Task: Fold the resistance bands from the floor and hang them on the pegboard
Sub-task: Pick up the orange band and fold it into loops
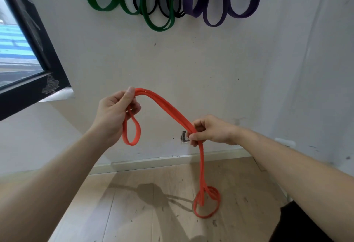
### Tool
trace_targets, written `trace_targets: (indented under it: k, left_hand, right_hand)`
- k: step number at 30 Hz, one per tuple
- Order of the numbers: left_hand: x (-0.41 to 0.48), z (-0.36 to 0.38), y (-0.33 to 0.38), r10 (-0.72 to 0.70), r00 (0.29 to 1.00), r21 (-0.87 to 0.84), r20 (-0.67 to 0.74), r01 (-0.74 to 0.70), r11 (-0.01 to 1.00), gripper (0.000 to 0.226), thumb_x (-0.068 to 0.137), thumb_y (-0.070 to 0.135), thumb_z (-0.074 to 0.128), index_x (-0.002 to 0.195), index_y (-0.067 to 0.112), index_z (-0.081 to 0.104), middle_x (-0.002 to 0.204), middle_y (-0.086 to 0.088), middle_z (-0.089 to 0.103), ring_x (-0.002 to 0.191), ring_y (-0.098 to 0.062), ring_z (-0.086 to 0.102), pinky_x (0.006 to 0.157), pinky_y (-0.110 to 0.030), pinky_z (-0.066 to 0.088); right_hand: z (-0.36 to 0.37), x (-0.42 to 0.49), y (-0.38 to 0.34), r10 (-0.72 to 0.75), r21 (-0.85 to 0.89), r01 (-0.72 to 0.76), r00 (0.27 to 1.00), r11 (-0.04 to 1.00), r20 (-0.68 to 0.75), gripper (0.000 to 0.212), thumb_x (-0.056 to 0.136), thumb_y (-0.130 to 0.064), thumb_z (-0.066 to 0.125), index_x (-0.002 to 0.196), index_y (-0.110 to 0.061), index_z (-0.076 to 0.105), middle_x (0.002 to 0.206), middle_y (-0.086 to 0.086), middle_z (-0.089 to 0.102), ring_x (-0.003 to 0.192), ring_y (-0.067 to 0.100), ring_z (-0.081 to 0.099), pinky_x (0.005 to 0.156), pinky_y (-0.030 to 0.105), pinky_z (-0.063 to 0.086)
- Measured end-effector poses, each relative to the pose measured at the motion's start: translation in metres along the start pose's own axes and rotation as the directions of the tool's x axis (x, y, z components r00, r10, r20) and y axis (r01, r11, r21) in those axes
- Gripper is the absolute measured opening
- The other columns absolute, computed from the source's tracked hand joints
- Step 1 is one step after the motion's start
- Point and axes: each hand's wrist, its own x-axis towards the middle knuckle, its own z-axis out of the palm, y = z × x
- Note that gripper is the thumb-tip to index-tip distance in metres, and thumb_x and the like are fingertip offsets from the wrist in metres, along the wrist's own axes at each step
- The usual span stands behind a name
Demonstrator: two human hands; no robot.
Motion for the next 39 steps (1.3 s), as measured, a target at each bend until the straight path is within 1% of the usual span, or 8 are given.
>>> trace_targets:
  k: [5, 12, 15, 20, 26, 31, 35, 39]
  left_hand:
    - [0.012, -0.025, -0.015, -0.107, 0.994, 0.081, -0.014, 0.107, 0.991, 0.029, 0.1, 0.03, 0.06, 0.097, 0.003, 0.071, 0.071, 0.0, 0.056, 0.065, -0.015, 0.056, 0.076, -0.028, 0.056]
    - [0.002, -0.038, -0.03, -0.288, 0.903, 0.461, 0.318, 0.119, 0.88, 0.028, 0.092, 0.032, 0.072, 0.106, 0.007, 0.075, 0.074, -0.006, 0.056, 0.073, -0.02, 0.06, 0.073, -0.027, 0.056]
    - [0.006, -0.035, -0.03, -0.263, 0.913, 0.344, 0.312, 0.149, 0.927, 0.05, 0.078, 0.053, 0.08, 0.101, 0.009, 0.077, 0.07, -0.002, 0.056, 0.07, -0.019, 0.059, 0.074, -0.03, 0.055]
    - [0.012, -0.032, -0.021, -0.143, 0.972, 0.144, 0.186, 0.117, 0.983, 0.04, 0.075, 0.046, 0.079, 0.097, 0.012, 0.08, 0.069, -0.001, 0.054, 0.067, -0.016, 0.054, 0.071, -0.025, 0.054]
    - [0.003, -0.019, -0.011, -0.052, 0.988, 0.168, 0.145, 0.027, 0.985, 0.02, 0.078, 0.027, 0.075, 0.095, 0.018, 0.082, 0.073, -0.002, 0.062, 0.068, -0.016, 0.056, 0.078, -0.033, 0.052]
    - [-0.003, -0.009, 0.001, 0.047, 0.99, 0.197, 0.136, -0.074, 0.978, 0.025, 0.08, 0.027, 0.073, 0.1, 0.013, 0.079, 0.074, -0.004, 0.064, 0.068, -0.016, 0.056, 0.073, -0.031, 0.053]
    - [-0.008, 0.004, 0.008, 0.082, 0.984, 0.17, 0.161, -0.109, 0.979, 0.024, 0.079, 0.026, 0.073, 0.097, 0.01, 0.078, 0.07, -0.001, 0.063, 0.065, -0.013, 0.055, 0.066, -0.025, 0.052]
    - [-0.013, 0.018, 0.013, 0.119, 0.973, 0.177, 0.197, -0.155, 0.972, 0.025, 0.079, 0.028, 0.074, 0.097, 0.01, 0.078, 0.07, -0.001, 0.064, 0.065, -0.015, 0.055, 0.064, -0.025, 0.051]
  right_hand:
    - [-0.006, -0.004, -0.005, -0.059, 0.118, 0.061, 0.998, 0.991, -0.025, 0.021, 0.097, -0.01, 0.064, 0.116, -0.006, 0.068, 0.086, 0.017, 0.073, 0.079, 0.026, 0.071, 0.085, 0.046, 0.059]
    - [-0.02, -0.017, -0.021, -0.103, 0.183, 0.122, 0.989, 0.975, -0.109, 0.025, 0.098, -0.009, 0.061, 0.121, -0.01, 0.069, 0.08, 0.013, 0.066, 0.073, 0.021, 0.062, 0.078, 0.034, 0.056]
    - [-0.027, -0.019, -0.021, -0.093, 0.218, 0.123, 0.985, 0.968, -0.144, 0.026, 0.095, -0.013, 0.065, 0.12, -0.013, 0.071, 0.088, 0.017, 0.073, 0.075, 0.027, 0.067, 0.08, 0.037, 0.059]
    - [-0.034, -0.017, -0.015, 0.003, 0.267, 0.062, 0.972, 0.962, -0.235, 0.022, 0.087, -0.011, 0.073, 0.109, -0.01, 0.076, 0.094, 0.019, 0.076, 0.076, 0.03, 0.074, 0.075, 0.04, 0.062]
    - [-0.033, -0.011, -0.011, 0.037, 0.237, 0.026, 0.965, 0.971, -0.258, 0.005, 0.091, 0.003, 0.066, 0.094, -0.001, 0.067, 0.08, 0.017, 0.072, 0.068, 0.027, 0.066, 0.072, 0.038, 0.059]
    - [-0.016, -0.002, -0.004, -0.02, 0.143, 0.043, 0.987, 0.989, -0.158, 0.018, 0.086, 0.003, 0.072, 0.084, -0.008, 0.058, 0.076, 0.012, 0.058, 0.069, 0.022, 0.058, 0.072, 0.036, 0.051]
    - [0.003, 0.002, -0.005, -0.032, 0.074, 0.035, 0.999, 0.997, -0.041, 0.02, 0.081, -0.004, 0.08, 0.095, -0.009, 0.067, 0.085, 0.016, 0.061, 0.076, 0.02, 0.064, 0.081, 0.036, 0.056]
    - [0.032, 0.012, -0.022, -0.065, 0.047, 0.065, 0.998, 0.997, 0.018, 0.042, 0.083, -0.019, 0.08, 0.122, -0.019, 0.064, 0.073, -0.007, 0.065, 0.077, 0.015, 0.07, 0.087, 0.038, 0.059]
